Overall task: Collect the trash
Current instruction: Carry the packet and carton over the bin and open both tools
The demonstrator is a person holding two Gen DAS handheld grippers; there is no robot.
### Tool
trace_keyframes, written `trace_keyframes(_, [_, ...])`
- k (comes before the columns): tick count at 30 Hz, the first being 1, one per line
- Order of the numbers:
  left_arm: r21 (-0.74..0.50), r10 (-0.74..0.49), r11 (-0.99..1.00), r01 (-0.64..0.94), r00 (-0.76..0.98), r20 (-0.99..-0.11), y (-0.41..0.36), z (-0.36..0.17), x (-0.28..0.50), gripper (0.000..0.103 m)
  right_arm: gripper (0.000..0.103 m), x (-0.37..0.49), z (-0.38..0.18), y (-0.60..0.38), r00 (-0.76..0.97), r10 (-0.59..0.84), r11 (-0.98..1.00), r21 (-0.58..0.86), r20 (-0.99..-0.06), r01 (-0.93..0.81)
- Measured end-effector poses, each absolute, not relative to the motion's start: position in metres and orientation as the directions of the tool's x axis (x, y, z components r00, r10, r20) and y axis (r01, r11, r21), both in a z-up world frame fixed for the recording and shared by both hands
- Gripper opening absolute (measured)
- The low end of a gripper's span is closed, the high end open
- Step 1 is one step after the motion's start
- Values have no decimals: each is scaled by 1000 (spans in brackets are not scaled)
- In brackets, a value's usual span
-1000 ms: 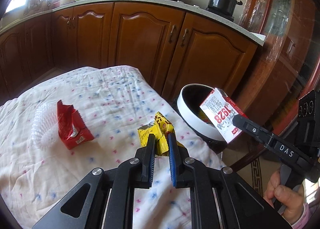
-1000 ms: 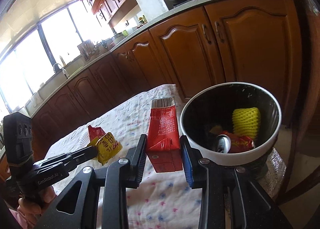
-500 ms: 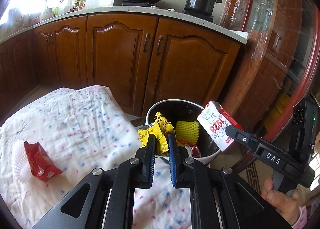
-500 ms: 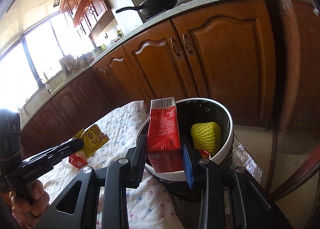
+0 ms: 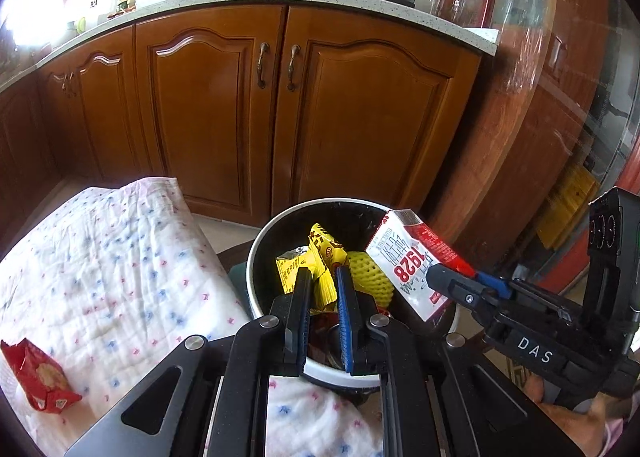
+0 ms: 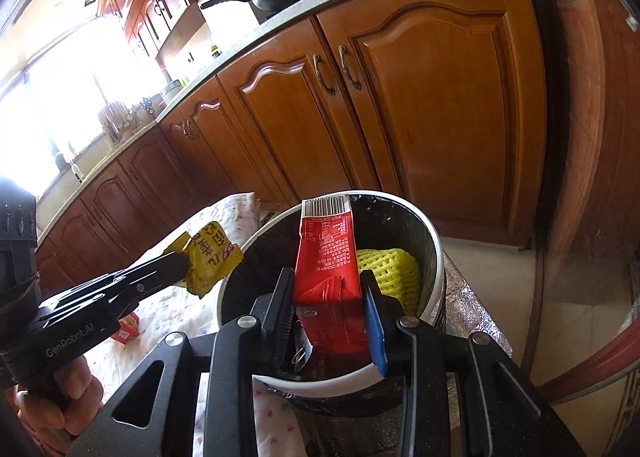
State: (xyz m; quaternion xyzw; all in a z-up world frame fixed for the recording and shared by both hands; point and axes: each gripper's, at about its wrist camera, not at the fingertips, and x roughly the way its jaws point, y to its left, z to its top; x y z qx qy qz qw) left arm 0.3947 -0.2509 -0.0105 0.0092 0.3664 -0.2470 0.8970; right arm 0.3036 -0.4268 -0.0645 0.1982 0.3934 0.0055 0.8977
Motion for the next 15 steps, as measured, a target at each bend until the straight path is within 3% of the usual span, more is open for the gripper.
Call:
trace_keyframes(6, [-163, -427, 878, 451, 580, -694, -264, -26, 415, 11, 32, 310, -74, -432, 677, 170, 920, 362, -716, 152])
trace_keyframes(9, [-170, -428, 874, 455, 558, -711, -272, -31, 422, 19, 33, 315, -79, -435, 669, 178, 917, 369, -722, 154])
trace_keyframes(10, [-171, -424, 876, 451, 552, -718, -273, -32, 425, 28, 34, 316, -81, -436, 666, 183, 914, 375, -723, 156])
trace_keyframes(15, [-187, -422, 883, 431, 552, -719, -273, -32, 430, 31, 48, 318, -81, -444, 678, 202, 899, 409, -707, 159])
